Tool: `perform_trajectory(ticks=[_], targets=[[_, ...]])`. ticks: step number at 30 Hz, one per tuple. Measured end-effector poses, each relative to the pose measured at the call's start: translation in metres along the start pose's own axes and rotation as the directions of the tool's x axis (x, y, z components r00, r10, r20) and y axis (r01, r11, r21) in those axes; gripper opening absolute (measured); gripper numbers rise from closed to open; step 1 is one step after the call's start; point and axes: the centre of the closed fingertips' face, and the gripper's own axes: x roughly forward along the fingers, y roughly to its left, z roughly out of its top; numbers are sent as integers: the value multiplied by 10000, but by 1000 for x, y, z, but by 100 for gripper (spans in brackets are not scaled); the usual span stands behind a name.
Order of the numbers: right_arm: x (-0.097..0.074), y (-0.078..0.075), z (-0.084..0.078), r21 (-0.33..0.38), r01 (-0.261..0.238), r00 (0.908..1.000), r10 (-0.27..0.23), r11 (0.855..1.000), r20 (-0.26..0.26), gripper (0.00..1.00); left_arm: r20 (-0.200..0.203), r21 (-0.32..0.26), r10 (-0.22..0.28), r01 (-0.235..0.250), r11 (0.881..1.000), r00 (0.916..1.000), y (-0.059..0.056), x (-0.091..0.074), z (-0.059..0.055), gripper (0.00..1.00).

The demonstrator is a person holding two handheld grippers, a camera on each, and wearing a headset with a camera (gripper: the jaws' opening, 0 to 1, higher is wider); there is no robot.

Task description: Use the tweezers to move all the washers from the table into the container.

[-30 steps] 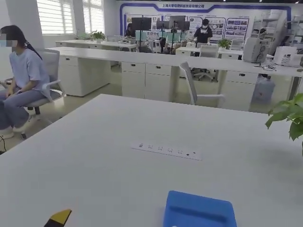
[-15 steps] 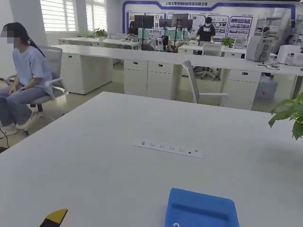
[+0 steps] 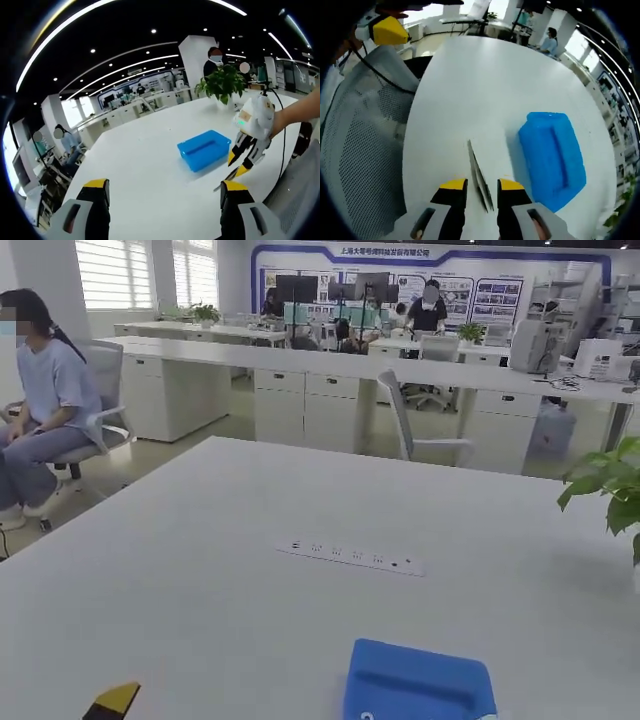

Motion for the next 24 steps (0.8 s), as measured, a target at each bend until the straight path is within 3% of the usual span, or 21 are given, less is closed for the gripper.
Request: perform_trajectory(ticks=[2,4,6,8,11,13,15,16,24], targets=[[-17,-2,6,1157,249,9958,-348,9930,848,26,25,-62,-4,4,10000,10000,1,0,1,94],[-35,-6,12,2227,417,9839,-788,9740,1603,30,50,-173,-42,43,9998,10000,1,0,2,95],[-51,-13,10,2749,816,9722,-1373,9580,1899,33,45,-170,-52,53,9998,10000,1,1,3,95],[-63,-16,8,2936,1124,9641,-1757,9493,1990,35,12,-116,-100,100,9999,9999,1,2,3,95],[-81,-20,6,3750,1344,9458,-2316,9172,2275,41,9,-81,-203,203,9998,9998,-1,3,4,95],[-96,-20,7,4409,1429,9260,-2770,8861,2566,47,40,-85,-265,265,9996,9996,-2,3,6,96],[-103,-19,6,4814,1467,9146,-3039,8641,2668,53,54,-81,-282,283,9996,9996,-2,2,7,97],[-109,-18,5,4963,1530,9046,-3233,8546,2779,55,45,-92,-289,290,9995,9996,-2,2,8,97],[-134,-11,-10,5778,2077,8640,-4250,7893,2700,73,-119,-215,-373,370,9991,9992,1,2,6,97]])
